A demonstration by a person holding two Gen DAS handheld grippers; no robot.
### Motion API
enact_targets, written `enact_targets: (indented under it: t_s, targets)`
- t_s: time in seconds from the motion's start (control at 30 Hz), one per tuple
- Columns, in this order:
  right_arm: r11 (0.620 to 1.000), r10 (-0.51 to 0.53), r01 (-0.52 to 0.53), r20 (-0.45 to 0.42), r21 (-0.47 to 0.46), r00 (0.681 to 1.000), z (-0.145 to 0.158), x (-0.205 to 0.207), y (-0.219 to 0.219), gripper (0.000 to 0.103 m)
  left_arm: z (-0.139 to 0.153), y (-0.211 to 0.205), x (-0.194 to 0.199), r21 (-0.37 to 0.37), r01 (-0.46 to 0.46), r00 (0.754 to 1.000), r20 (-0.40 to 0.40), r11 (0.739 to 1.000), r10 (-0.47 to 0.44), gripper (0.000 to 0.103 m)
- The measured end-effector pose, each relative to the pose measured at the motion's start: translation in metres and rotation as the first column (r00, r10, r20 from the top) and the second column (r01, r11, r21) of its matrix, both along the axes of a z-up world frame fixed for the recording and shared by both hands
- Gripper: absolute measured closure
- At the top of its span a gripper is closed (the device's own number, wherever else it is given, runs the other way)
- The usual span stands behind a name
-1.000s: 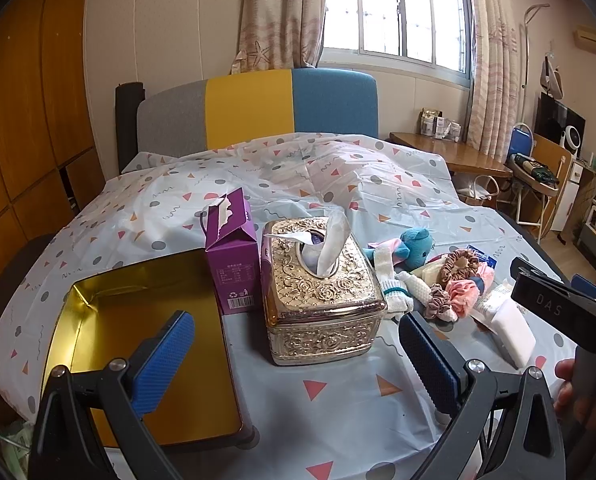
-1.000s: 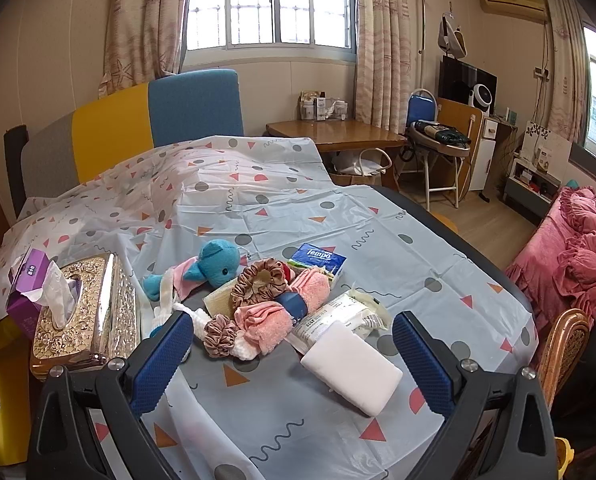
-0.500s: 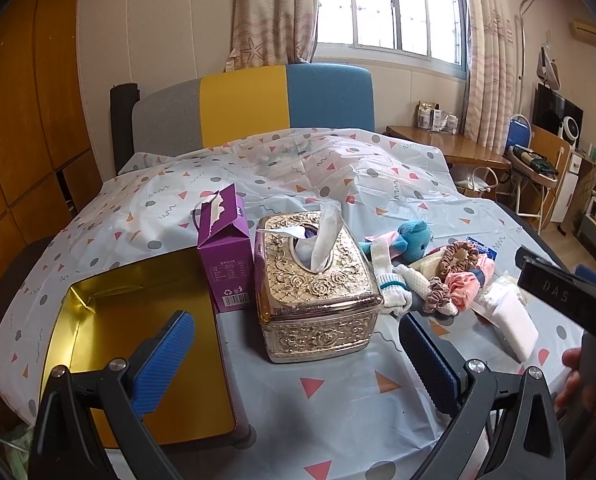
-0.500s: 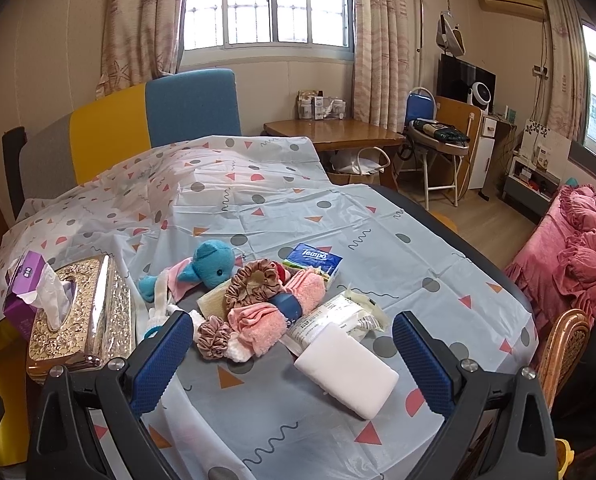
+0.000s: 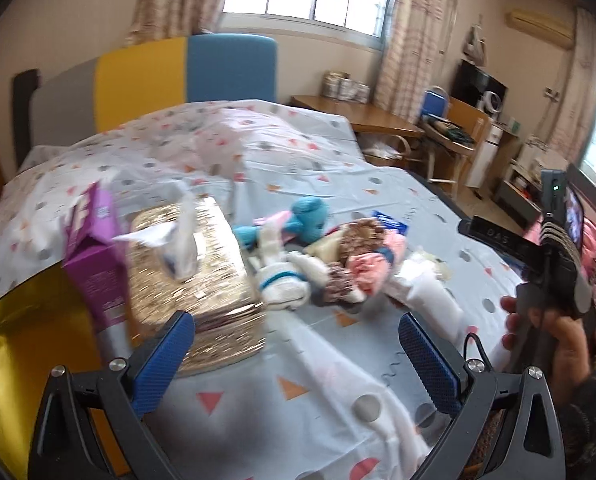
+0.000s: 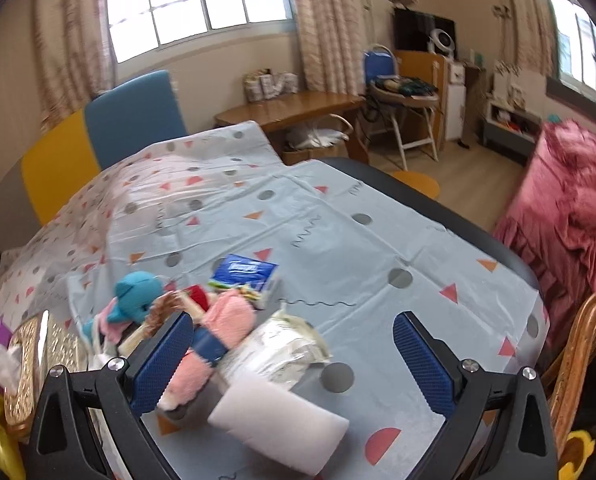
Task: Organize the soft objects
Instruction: 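Reach into the soft pile and grasp the brown satin scrunchie with the left gripper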
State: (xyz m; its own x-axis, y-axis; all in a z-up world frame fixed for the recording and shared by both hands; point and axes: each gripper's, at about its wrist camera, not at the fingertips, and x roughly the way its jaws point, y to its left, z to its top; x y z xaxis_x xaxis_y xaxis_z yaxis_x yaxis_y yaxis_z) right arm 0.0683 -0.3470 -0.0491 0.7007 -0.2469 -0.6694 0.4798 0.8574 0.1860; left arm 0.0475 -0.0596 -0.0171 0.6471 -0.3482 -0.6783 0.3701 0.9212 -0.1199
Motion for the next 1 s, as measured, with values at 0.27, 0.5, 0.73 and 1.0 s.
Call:
enact_targets:
  t_s: [0.27, 0.5, 0.73, 1.0]
  targets:
    - [0.979, -0.112, 0.108, 0.012, 0.175, 0.994, -0.013, -0.015, -0.037, 0.001, -0.023, -0.056, 0.054, 0.075, 0.076, 0.991, -0.117, 0.994, -0.067, 0.026]
    - [0.975, -0.082, 0.078, 0.009, 0.209, 0.997, -0.017, -0.010, -0.035, 0.001, -0.037, -0.106, 0.102, 0.102, 0.139, 0.978, -0.170, 0.985, -0.121, 0.044]
    - [0.965, -0.069, 0.066, 0.003, 0.252, 0.998, -0.021, -0.007, -0.038, 0.001, -0.049, -0.155, 0.140, 0.179, 0.139, 0.984, -0.137, 0.974, -0.115, 0.020]
    - [0.959, -0.056, 0.056, -0.010, 0.278, 0.998, -0.026, -0.005, -0.039, 0.001, -0.090, -0.176, 0.185, 0.167, 0.175, 0.952, -0.280, 0.970, -0.123, 0.070]
